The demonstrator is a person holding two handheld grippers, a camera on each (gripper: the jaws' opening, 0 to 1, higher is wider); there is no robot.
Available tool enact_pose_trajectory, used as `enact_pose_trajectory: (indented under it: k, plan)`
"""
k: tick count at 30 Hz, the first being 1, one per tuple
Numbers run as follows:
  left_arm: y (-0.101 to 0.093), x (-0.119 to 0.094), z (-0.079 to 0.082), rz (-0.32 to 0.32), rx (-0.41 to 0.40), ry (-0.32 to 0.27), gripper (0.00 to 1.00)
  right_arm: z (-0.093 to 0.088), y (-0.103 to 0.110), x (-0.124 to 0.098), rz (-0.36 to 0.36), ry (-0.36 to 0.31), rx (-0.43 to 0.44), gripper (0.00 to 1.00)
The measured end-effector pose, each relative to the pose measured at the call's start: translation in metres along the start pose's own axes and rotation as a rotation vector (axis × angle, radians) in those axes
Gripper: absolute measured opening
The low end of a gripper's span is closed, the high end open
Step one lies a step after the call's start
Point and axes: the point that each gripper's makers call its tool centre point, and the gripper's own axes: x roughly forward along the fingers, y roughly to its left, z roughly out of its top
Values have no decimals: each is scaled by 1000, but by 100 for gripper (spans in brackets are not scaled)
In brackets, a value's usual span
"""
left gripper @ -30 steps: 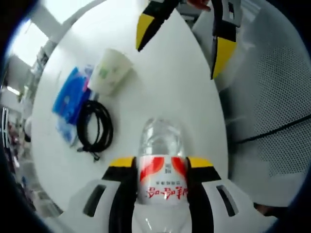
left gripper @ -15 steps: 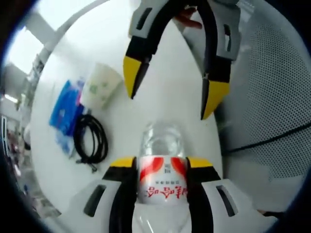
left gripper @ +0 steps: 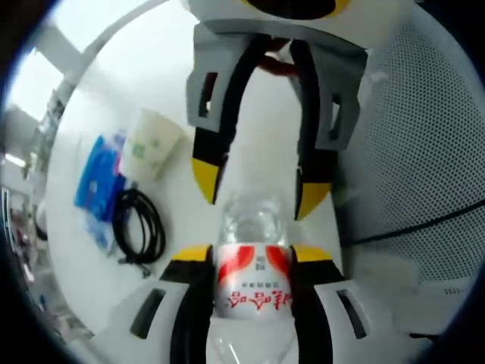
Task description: Arrange the tabletop items into an orderly group along one side of the table until the central work area is clear of visible clutter.
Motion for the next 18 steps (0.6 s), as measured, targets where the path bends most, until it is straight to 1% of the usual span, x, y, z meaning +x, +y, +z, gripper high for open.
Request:
enact_pose_trajectory:
  k: [3, 7, 9, 12, 16, 18]
  plan:
    - [-1, 0, 3, -3, 2, -1, 36, -2, -2, 4, 5, 9, 4, 41]
    - [-2, 1, 7, -8, 11, -6, 36, -2, 0, 5, 6, -1, 14, 37]
    - [-2, 1, 9, -12, 3, -9, 36, -4, 1, 7, -2, -10, 1, 37]
    - [-2, 0, 10, -15, -1, -13, 36, -4, 0, 7, -9, -29, 9, 37]
    - [-2, 0, 12, -15, -5, -20, 36, -5, 0, 9, -6, -41, -10, 38]
    - [-3, -1, 14, -12, 11, -30, 36, -5, 1, 10, -5, -41, -21, 38]
